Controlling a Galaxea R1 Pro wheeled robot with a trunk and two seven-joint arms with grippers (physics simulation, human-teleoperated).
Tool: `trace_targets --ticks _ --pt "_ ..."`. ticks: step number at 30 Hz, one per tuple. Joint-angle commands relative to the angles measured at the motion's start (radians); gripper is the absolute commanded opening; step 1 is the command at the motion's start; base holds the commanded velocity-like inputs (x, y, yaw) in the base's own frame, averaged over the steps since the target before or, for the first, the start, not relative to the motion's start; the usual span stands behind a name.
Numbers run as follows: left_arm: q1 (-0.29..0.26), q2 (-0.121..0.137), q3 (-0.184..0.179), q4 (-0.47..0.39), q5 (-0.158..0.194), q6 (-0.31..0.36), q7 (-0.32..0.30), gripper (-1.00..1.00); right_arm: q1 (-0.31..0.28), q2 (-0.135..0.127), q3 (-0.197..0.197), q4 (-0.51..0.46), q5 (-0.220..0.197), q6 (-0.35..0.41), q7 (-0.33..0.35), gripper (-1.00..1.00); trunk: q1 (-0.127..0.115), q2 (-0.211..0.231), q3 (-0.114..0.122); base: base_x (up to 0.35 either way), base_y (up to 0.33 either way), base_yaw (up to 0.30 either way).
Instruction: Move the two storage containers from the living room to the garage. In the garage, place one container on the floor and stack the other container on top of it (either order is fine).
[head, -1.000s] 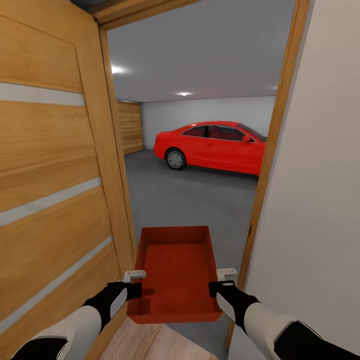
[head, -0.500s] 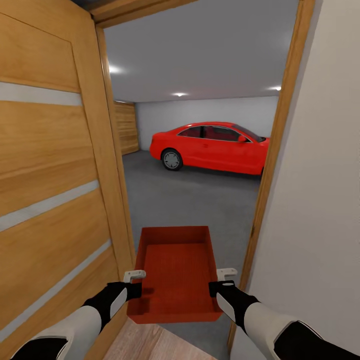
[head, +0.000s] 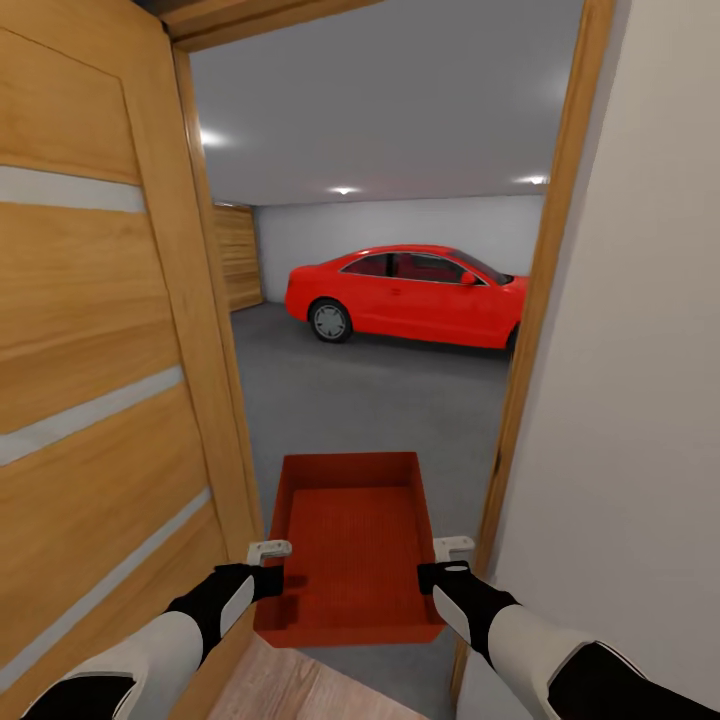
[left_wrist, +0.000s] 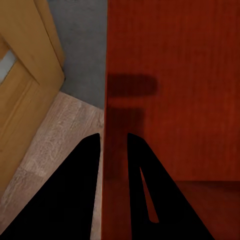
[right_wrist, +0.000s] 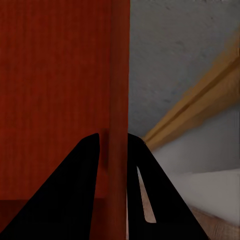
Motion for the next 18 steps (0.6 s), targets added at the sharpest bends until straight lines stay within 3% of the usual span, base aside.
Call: trace_targets --ticks 1,13,18 --pt "0.0 0.0 -0.004 -0.004 -0.018 -0.018 0.008 -1.0 0.0 0.003 0.037 0.0 -0.035 0.006 0.003 -1.0 0.001 -0.001 0.0 0.113 0.232 -0.005" --pt "0.0 0.0 -0.004 -0.004 -0.018 -0.018 0.008 -1.0 0.0 0.001 0.038 0.0 -0.035 0.006 0.003 -1.0 0.001 -0.001 0.0 0.135 0.249 -0.001" --pt "0.0 0.0 -0.004 -0.004 -0.019 -0.018 0.008 -1.0 0.0 0.002 0.039 0.0 -0.035 0.006 0.002 -1.0 0.001 -0.001 0.001 0.039 0.068 -0.097"
